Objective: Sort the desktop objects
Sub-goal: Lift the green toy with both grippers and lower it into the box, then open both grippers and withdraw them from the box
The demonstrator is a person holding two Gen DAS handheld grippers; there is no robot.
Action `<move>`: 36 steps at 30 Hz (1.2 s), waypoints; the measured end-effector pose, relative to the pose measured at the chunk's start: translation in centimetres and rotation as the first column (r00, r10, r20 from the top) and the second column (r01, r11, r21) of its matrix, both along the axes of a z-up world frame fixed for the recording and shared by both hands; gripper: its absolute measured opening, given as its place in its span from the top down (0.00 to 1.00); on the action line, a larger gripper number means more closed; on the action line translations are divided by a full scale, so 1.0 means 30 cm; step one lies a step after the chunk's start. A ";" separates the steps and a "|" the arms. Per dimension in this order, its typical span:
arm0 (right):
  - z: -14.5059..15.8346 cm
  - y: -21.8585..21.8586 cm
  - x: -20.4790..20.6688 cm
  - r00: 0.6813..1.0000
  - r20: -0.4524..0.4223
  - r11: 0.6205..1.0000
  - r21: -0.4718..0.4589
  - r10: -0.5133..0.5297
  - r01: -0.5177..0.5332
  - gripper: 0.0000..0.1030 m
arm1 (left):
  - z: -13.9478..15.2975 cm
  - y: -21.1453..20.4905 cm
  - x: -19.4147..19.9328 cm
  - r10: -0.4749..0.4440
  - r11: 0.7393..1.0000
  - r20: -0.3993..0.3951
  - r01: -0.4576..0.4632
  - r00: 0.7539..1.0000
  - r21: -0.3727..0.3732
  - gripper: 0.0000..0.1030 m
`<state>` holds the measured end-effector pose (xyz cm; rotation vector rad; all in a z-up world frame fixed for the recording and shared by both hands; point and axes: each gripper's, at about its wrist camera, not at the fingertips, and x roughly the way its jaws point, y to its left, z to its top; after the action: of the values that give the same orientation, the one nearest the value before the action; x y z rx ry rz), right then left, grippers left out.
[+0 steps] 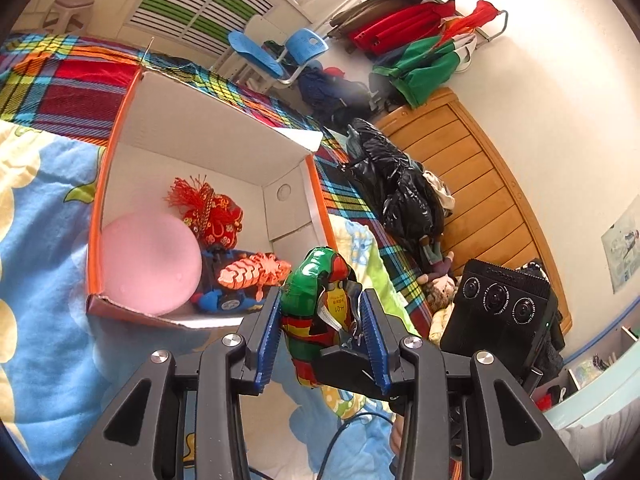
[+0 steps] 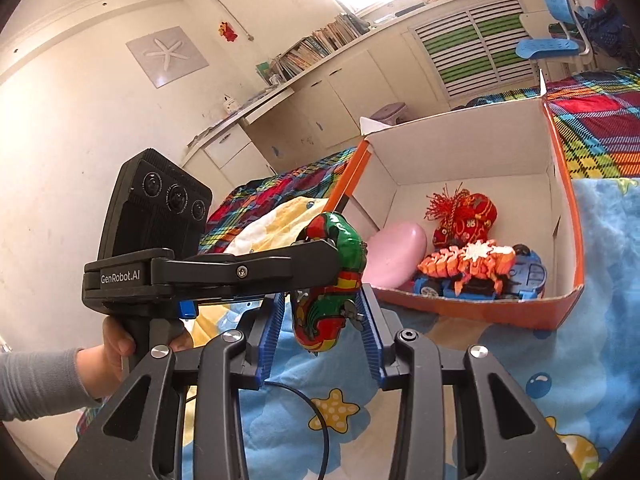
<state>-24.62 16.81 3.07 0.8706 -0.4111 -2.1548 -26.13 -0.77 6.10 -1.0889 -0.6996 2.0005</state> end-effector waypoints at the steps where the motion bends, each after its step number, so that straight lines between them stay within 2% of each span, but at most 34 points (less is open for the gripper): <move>1: 0.009 -0.001 -0.008 1.000 -0.003 1.000 0.008 -0.002 0.002 0.65 | 0.006 0.003 -0.014 -0.003 1.000 0.002 0.003 1.000 0.002 0.66; 7: 0.043 -0.004 -0.082 1.000 -0.003 1.000 0.030 -0.003 0.003 0.65 | 0.008 0.002 -0.097 0.002 1.000 0.007 -0.002 1.000 0.011 0.66; 14: -0.019 -0.016 -0.145 0.999 0.033 0.999 0.038 -0.003 0.002 0.65 | -0.083 -0.020 -0.130 0.049 0.999 0.044 -0.050 0.998 0.013 0.66; 19: -0.046 -0.022 -0.153 0.999 0.036 0.999 0.037 0.000 -0.001 0.65 | -0.091 -0.022 -0.133 0.050 0.999 0.044 -0.051 0.998 0.010 0.66; 23: -0.042 -0.023 -0.150 0.999 0.033 0.997 0.071 -0.017 0.014 0.64 | -0.085 -0.009 -0.135 0.027 1.000 0.051 -0.027 0.998 -0.004 0.58; 24: -0.044 -0.022 -0.152 0.999 0.040 0.996 0.083 -0.024 0.021 0.62 | -0.082 -0.006 -0.134 0.025 1.000 0.049 -0.025 0.998 -0.004 0.54; 27: -0.046 -0.012 -0.148 0.998 0.049 0.997 0.070 -0.025 0.022 0.46 | -0.073 0.009 -0.130 0.036 0.999 0.032 -0.035 0.999 -0.023 0.50; 30: -0.040 0.000 -0.134 0.999 0.027 0.996 0.077 -0.045 0.043 0.42 | -0.070 0.028 -0.121 0.030 0.998 0.010 -0.030 0.999 -0.055 0.48; 31: -0.040 0.005 -0.132 0.998 0.026 0.995 0.084 -0.058 0.056 0.34 | -0.069 0.032 -0.119 0.028 0.998 0.006 -0.028 1.000 -0.058 0.47; 36: -0.022 0.025 -0.126 0.995 0.009 0.991 0.092 -0.095 0.094 0.22 | -0.056 0.028 -0.109 0.047 0.997 -0.004 -0.047 0.999 -0.065 0.42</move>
<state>-28.39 17.57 2.43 0.9330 -0.3694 -2.2715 -29.41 0.05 4.41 -1.1166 -0.6689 2.0773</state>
